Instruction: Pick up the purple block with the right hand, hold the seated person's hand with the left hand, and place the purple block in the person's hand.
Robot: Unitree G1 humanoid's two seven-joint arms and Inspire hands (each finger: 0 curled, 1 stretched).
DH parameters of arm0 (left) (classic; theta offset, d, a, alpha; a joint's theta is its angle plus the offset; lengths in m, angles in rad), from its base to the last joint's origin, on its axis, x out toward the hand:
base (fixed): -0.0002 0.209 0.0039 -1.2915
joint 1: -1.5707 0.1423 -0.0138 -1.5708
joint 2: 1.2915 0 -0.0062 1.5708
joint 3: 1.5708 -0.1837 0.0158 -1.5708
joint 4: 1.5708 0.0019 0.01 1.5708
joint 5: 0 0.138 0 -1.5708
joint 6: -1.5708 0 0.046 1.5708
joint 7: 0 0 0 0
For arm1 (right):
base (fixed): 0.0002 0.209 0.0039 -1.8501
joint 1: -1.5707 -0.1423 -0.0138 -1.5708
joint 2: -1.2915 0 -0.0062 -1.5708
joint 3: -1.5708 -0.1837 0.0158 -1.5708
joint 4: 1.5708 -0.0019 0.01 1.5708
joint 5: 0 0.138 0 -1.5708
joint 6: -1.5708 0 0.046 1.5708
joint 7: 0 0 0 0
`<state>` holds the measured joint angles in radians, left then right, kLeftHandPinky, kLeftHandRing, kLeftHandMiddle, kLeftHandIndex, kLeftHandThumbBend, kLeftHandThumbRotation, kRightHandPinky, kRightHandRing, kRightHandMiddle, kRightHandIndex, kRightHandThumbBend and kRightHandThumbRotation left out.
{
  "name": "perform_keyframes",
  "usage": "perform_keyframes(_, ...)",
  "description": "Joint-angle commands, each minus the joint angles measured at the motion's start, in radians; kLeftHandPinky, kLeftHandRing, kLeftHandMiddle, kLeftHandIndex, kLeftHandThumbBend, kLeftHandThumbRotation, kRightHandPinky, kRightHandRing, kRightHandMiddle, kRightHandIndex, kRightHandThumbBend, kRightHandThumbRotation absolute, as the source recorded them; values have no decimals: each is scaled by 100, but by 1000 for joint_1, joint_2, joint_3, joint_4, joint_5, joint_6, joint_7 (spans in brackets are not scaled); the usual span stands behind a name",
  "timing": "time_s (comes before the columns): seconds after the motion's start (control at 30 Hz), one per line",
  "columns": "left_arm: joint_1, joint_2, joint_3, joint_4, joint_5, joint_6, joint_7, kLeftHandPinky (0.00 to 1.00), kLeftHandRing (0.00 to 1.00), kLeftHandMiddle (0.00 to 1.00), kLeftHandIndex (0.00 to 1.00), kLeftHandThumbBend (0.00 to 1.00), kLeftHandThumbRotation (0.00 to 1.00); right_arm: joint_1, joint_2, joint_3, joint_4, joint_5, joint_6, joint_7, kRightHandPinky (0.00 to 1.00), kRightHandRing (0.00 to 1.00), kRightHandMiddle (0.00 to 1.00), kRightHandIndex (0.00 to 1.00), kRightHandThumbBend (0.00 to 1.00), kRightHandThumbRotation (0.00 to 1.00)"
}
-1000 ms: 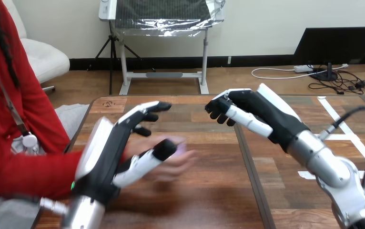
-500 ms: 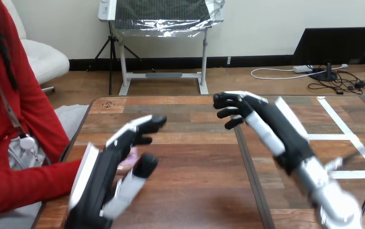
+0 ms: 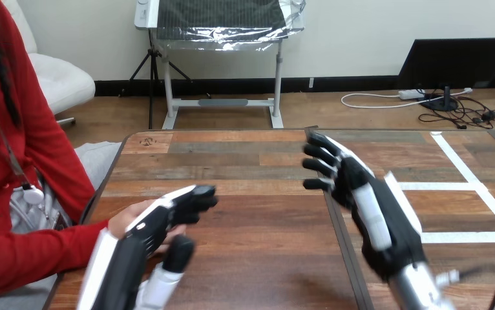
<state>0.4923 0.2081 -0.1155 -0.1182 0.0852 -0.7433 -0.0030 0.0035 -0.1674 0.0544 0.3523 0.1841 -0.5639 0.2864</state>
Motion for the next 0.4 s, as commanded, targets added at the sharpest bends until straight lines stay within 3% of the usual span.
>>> perform_keyframes(0.0, -16, -33, 3, -41, -68, -23, -6, 70, 72, 72, 72, 64, 100, 26, 38, -30, -110, 53, -1, -4, 89, 90, 91, 91, 76, 100)
perform_keyframes(0.37, 13, -34, -2, -77, -148, 6, -62, 74, 79, 76, 74, 72, 100, 111, 78, -25, -172, 94, 20, 17, 89, 89, 91, 92, 69, 100)
